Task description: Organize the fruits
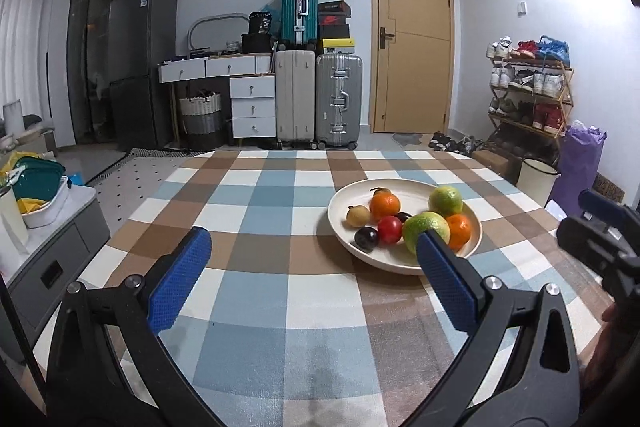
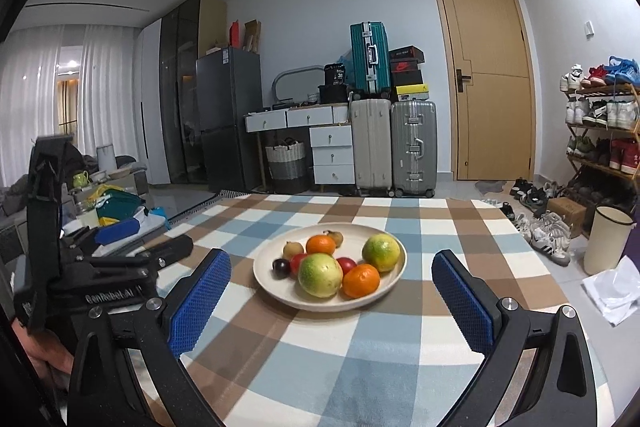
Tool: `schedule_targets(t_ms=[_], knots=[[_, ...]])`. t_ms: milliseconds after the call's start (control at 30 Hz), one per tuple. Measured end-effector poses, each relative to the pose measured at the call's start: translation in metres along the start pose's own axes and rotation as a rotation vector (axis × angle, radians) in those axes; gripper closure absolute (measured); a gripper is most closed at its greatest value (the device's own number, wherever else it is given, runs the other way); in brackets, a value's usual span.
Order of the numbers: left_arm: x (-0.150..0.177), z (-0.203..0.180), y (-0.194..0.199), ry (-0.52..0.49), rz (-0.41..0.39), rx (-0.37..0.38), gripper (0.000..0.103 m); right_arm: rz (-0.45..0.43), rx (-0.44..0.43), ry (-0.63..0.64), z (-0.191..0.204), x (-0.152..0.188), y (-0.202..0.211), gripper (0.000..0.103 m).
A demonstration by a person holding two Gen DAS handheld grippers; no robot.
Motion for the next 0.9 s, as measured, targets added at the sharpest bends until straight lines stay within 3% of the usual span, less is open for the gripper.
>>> schedule_targets(t_ms=[233,400,900], knots=[[-0.002,-0.008,0.001,-0.033,-0.005,0.014,0.001,0.063,0.032,0.054,0.009,0.005,-0.013,0.000],[-0.005,-0.011,0.010,-0.043,-0.049,0.007,0.001,0.033,0.048,0.054,0.008,0.005,-0.008,0.000],[-0.004,-0.010,0.009,-0.034,-0.049,0.003,0.001,0.021,0.024,0.059,0.009,0.004,-0.006,0.000]])
Point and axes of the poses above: each gripper's, at about its wrist camera, not at the fingertips, and y roughly against the way its jaws point, z to its left, x to its underside, the point moved 8 cm from there along -y, roughly the way its jaws point, and after that the axes turned 4 degrees about z, right-handed, at the moved point
